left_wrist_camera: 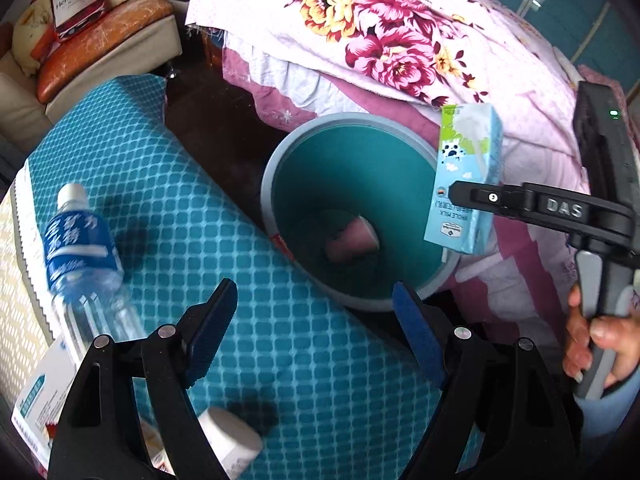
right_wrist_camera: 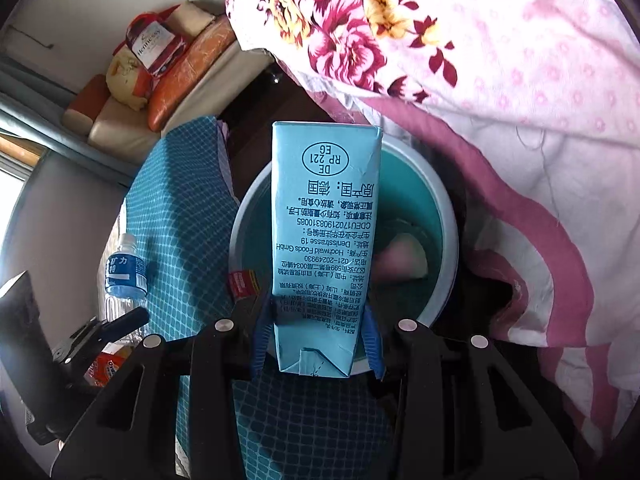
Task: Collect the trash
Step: 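Carry the light-blue carton over the teal bin and open the right tool, then drop the pink paper cup into the teal bin with the left tool, then grasp the white cup with the left tool while the right tool grasps the water bottle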
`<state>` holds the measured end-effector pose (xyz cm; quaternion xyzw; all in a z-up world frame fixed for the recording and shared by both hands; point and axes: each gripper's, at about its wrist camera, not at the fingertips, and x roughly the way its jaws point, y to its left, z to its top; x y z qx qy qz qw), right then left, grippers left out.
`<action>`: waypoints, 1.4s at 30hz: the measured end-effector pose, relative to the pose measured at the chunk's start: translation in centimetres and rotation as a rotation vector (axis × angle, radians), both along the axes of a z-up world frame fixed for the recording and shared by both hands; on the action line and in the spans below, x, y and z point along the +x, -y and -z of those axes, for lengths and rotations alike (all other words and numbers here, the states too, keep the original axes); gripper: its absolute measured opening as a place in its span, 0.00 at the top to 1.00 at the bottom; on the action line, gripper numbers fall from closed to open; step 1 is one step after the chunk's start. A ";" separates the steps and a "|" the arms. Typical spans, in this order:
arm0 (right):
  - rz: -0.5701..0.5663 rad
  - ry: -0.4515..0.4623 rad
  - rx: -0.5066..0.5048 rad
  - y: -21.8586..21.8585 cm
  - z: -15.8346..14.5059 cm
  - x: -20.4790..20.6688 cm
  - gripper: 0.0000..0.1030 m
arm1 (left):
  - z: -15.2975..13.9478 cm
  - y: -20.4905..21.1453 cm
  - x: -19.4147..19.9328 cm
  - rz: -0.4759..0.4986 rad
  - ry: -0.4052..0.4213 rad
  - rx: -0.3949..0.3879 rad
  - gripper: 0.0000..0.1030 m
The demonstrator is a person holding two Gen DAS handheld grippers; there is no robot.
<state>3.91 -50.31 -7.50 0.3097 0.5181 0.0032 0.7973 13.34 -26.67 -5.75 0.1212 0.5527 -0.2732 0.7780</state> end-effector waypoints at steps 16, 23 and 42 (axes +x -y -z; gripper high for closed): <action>-0.057 0.019 -0.036 -4.6 -3.7 -1.5 0.24 | -2.5 -8.7 -3.6 -0.062 0.044 0.008 0.21; -0.108 0.020 -0.050 -7.9 -5.0 -2.7 0.22 | -1.7 -11.5 -5.6 -0.060 0.040 0.028 0.21; -0.202 -0.013 -0.077 -12.6 -5.4 -4.0 0.21 | 0.3 -11.5 -8.0 0.056 0.050 0.081 0.29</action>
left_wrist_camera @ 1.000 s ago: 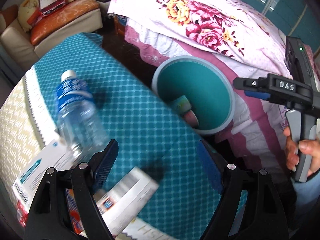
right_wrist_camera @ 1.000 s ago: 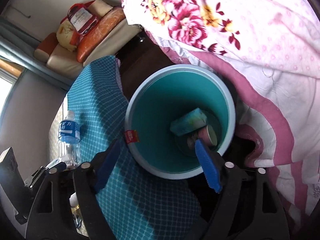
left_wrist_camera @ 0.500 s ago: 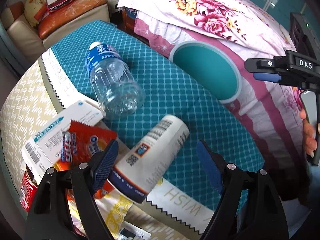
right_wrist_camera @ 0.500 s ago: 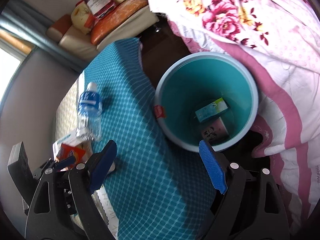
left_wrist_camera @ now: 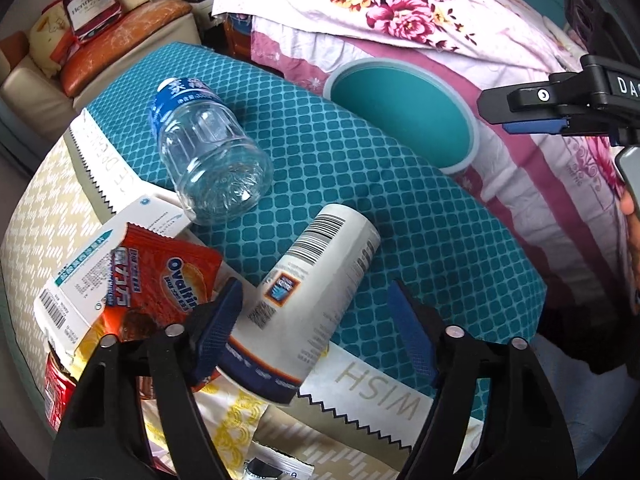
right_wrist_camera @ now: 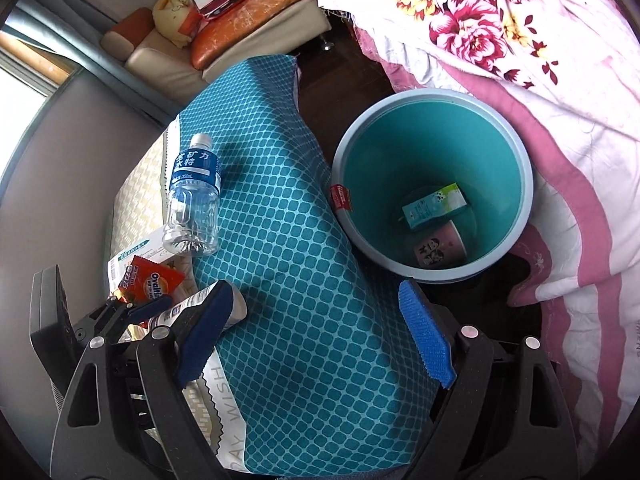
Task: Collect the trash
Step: 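Grasp the white cup with the left tool while the right tool grasps the water bottle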
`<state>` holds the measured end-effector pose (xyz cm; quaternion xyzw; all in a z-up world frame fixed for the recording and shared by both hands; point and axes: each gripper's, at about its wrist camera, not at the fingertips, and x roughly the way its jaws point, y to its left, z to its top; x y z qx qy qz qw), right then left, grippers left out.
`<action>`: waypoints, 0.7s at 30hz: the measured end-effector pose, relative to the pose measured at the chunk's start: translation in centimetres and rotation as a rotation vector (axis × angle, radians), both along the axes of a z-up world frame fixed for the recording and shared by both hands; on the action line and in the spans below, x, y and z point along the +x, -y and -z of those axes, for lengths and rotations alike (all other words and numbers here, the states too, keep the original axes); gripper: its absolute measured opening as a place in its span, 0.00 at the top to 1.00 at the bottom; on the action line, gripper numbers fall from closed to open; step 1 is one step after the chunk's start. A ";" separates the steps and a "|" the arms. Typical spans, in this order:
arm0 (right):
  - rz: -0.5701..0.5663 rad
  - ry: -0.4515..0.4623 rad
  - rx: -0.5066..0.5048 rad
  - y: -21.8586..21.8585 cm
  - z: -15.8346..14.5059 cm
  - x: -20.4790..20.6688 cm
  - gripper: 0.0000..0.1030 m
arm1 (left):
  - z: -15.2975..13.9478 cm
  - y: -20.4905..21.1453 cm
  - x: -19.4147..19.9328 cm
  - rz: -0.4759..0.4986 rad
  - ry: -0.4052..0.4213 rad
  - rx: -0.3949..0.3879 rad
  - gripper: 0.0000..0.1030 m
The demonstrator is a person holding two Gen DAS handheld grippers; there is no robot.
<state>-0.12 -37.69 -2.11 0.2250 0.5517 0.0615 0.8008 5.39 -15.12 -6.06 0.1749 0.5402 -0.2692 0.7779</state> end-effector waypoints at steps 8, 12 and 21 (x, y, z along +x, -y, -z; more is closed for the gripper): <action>0.012 -0.020 0.017 0.4 1.0 0.0 0.21 | 2.0 0.6 -0.6 0.033 -0.077 0.015 0.40; 0.015 -0.029 0.026 0.6 1.5 -0.1 0.21 | 3.1 0.8 -0.5 0.012 -0.103 0.025 0.40; 0.016 -0.043 0.021 0.6 2.0 0.0 0.21 | 1.1 0.3 -1.1 -0.068 -0.055 -0.066 0.48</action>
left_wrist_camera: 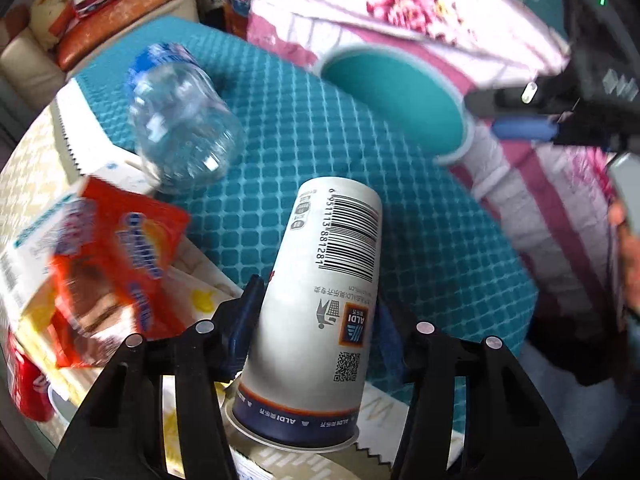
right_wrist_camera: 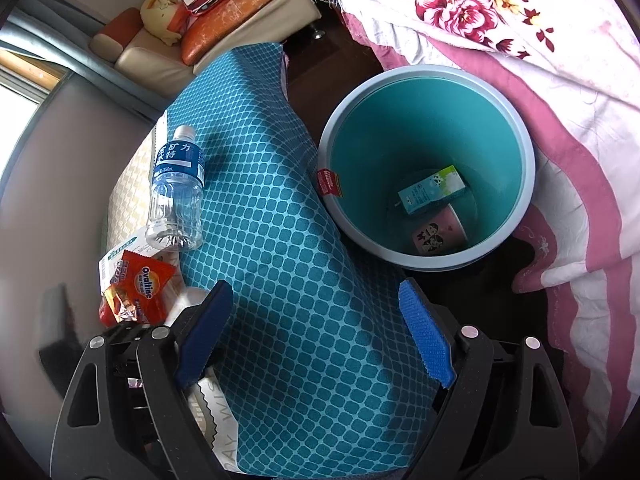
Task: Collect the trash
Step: 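Grasp the white cup with the left tool while the right tool grasps the water bottle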
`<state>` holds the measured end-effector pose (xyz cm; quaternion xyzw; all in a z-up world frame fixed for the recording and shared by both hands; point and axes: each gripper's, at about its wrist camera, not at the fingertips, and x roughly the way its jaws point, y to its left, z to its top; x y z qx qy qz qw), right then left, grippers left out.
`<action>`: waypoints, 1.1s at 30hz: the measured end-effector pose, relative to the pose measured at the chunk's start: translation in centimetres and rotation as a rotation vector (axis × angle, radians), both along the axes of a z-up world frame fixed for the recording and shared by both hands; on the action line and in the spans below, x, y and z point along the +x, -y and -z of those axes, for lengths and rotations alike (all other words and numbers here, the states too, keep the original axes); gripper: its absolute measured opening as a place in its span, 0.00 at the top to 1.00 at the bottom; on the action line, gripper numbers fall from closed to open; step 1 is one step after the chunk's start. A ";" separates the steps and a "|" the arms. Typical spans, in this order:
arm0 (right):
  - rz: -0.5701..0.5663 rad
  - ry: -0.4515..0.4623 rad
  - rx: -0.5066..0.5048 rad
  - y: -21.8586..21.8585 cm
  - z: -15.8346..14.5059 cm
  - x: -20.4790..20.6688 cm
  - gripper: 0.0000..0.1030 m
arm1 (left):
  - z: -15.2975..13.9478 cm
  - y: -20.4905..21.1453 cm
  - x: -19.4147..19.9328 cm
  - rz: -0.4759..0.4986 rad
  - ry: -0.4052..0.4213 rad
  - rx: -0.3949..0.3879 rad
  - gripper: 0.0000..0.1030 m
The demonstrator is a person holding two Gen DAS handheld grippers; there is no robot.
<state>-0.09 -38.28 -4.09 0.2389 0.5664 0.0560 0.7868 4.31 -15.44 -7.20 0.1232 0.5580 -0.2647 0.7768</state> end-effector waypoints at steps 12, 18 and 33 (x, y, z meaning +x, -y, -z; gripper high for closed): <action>-0.121 0.003 -0.023 -4.1 -0.8 4.3 0.21 | -9.4 -7.4 3.0 -0.222 0.150 -0.181 0.48; -0.214 0.041 -0.025 -8.1 -1.7 8.5 0.21 | -10.2 -13.1 6.5 -0.401 0.170 -0.190 0.49; -0.377 -0.014 0.029 -16.4 2.4 15.7 0.28 | -9.0 -19.0 8.6 -0.516 0.156 -0.189 0.49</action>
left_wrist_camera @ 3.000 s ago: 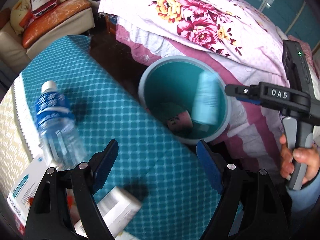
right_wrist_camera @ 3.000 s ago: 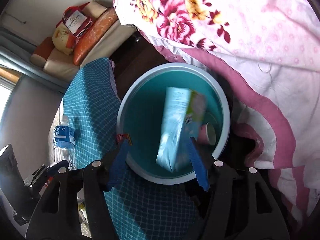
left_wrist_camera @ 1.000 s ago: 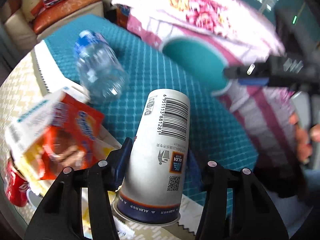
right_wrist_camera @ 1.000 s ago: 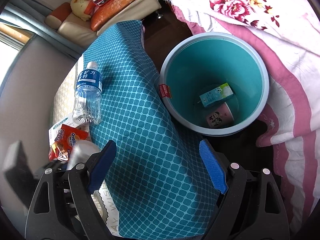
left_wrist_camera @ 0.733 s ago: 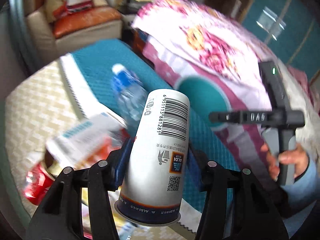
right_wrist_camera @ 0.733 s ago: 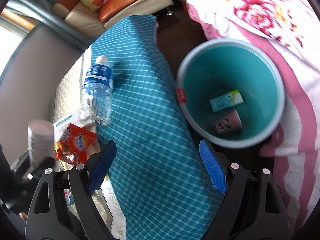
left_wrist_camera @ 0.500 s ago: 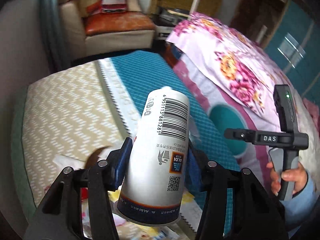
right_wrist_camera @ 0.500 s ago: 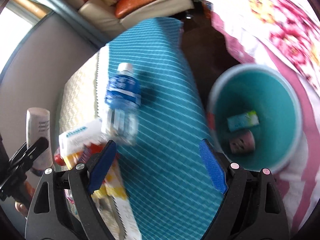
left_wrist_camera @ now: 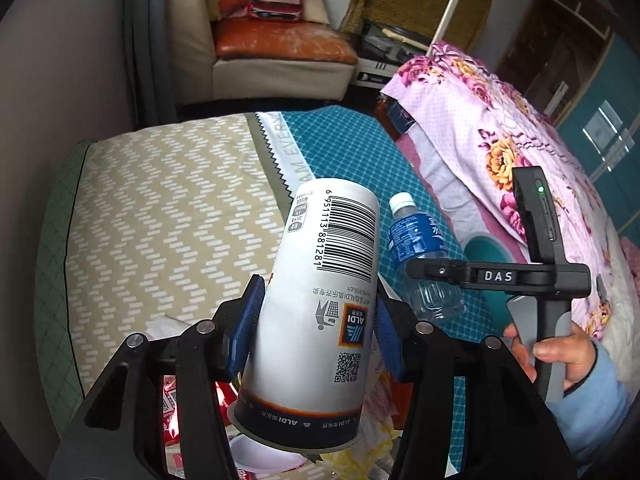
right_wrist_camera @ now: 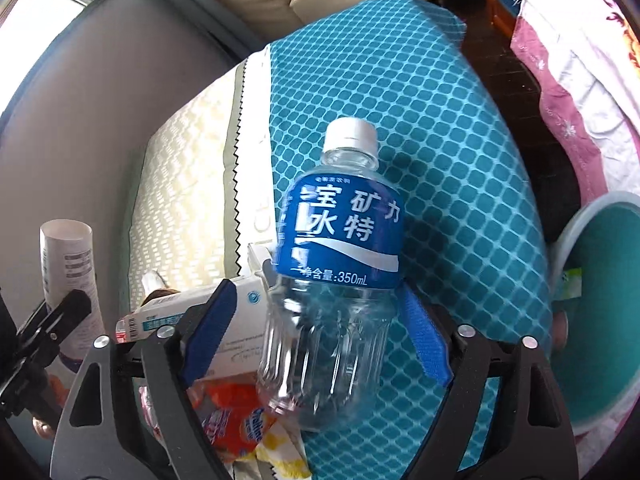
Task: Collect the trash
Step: 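Grasp the white cup with the left tool while the right tool grasps the water bottle, then carry both items over the teal bin and open both tools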
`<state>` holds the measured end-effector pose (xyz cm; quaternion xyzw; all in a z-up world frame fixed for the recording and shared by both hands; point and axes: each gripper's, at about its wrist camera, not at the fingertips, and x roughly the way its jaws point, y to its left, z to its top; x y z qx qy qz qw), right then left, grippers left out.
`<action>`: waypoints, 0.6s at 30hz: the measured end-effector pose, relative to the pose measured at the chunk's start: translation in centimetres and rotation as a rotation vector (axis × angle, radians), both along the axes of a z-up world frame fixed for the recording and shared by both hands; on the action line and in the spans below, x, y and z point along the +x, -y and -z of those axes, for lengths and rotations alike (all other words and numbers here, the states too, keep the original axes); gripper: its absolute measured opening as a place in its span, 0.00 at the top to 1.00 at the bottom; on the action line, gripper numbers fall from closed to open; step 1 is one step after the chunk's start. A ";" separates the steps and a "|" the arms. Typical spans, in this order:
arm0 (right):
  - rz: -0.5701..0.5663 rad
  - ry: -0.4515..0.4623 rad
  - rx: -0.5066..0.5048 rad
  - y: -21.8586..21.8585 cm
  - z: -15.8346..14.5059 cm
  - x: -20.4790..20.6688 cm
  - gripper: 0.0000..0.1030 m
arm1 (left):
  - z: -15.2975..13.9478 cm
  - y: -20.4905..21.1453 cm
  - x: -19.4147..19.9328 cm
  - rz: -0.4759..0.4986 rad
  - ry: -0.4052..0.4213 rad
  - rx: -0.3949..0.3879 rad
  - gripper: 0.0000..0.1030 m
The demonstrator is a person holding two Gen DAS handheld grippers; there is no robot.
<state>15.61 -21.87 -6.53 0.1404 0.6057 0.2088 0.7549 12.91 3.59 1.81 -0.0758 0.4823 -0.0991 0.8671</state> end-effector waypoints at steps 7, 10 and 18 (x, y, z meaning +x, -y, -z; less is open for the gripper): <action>0.041 0.006 0.070 2.3 -0.2 -1.5 0.40 | -0.6 1.0 0.0 0.009 0.013 0.014 0.49; 0.075 0.025 0.091 3.7 -1.1 -2.3 0.40 | -1.4 2.1 0.0 0.026 0.026 0.021 0.49; 0.177 0.089 0.149 9.7 -3.6 -5.9 0.40 | -2.4 8.6 -0.2 0.143 0.037 0.076 0.49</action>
